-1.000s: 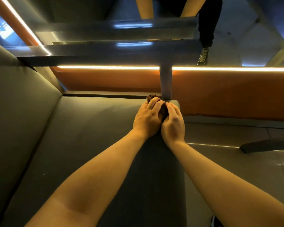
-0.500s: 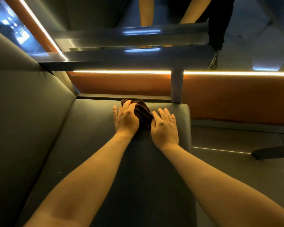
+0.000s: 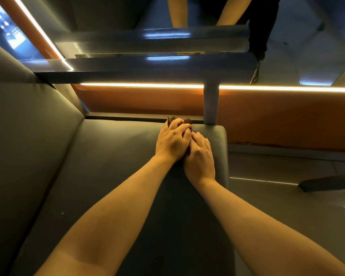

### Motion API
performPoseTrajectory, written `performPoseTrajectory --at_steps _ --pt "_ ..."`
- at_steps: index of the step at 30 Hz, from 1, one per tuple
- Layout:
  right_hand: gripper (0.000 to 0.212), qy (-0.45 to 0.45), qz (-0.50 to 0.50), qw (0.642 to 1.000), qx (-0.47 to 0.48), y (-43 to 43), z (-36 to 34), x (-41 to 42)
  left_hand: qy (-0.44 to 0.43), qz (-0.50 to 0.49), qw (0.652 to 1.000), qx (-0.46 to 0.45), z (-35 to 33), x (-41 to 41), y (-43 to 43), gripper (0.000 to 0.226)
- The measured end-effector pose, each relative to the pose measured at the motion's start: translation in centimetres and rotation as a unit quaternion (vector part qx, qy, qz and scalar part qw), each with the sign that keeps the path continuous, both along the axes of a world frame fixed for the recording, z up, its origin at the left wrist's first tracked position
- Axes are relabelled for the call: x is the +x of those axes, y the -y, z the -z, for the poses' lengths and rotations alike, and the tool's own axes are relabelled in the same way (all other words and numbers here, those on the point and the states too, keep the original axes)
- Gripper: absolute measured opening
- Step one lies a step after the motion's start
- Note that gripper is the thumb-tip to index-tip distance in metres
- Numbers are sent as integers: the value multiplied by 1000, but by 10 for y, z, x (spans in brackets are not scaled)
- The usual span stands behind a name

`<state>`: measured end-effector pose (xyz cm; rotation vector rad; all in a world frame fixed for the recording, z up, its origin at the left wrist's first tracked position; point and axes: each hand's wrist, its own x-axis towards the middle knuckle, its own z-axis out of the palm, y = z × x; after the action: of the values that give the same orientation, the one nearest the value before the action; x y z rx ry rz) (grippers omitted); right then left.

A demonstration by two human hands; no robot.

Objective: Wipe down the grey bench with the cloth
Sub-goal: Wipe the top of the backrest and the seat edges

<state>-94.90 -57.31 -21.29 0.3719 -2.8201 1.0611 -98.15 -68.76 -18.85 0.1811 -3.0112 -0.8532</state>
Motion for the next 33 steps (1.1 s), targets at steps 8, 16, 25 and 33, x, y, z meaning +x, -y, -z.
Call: performPoseTrajectory --at_steps 8,16,25,33 --pt "49 5 -21 999 49 0 -10 2 -49 -10 996 -80 -5 17 43 40" --pt "50 40 -135 987 81 56 -31 -1 -6 -85 984 -153 -13 42 102 44" --pt "41 59 -150 970 183 102 -41 9 -55 -153 985 -56 -13 53 127 41" --pt "45 -2 -94 989 112 92 -23 10 -40 2 996 -83 -11 6 113 39"
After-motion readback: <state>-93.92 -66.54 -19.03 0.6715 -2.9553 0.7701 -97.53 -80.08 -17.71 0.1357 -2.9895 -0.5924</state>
